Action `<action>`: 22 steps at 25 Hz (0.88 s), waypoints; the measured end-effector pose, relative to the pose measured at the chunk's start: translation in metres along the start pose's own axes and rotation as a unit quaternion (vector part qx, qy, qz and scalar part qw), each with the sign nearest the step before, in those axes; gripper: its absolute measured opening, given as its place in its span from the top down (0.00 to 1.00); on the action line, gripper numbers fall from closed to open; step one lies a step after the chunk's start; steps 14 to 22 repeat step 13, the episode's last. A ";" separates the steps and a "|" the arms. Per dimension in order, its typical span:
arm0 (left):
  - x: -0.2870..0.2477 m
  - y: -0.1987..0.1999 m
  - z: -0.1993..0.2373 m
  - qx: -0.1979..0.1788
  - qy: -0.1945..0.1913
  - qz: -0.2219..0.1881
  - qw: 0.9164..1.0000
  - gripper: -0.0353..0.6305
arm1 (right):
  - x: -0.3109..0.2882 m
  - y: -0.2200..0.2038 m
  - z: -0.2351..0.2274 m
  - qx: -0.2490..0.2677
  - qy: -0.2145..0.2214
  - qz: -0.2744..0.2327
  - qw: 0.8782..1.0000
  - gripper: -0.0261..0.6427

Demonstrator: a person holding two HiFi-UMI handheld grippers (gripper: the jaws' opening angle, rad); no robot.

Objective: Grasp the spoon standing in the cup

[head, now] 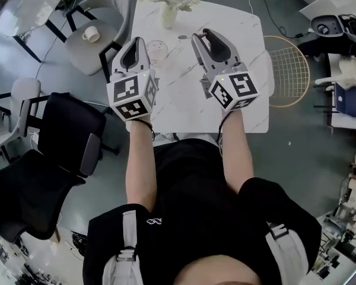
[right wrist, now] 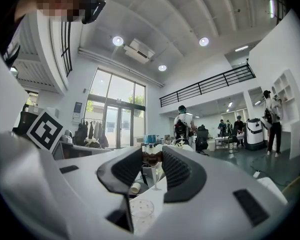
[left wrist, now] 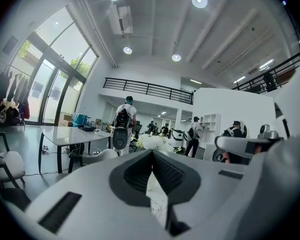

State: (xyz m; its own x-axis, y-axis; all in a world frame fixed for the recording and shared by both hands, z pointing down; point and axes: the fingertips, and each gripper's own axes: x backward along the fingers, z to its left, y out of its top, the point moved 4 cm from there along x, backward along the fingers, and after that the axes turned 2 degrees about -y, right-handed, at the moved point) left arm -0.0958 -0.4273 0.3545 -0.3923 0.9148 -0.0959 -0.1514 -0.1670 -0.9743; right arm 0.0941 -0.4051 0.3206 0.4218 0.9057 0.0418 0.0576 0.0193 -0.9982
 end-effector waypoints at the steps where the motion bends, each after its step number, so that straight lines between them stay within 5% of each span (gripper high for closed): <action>1: -0.001 0.000 0.001 0.001 0.000 0.000 1.000 0.92 | -0.001 -0.001 0.000 0.001 0.001 0.001 1.000 0.76; 22: -0.009 -0.002 0.003 0.009 0.001 0.003 1.000 0.92 | -0.004 -0.005 -0.005 0.002 0.002 0.009 1.000 0.76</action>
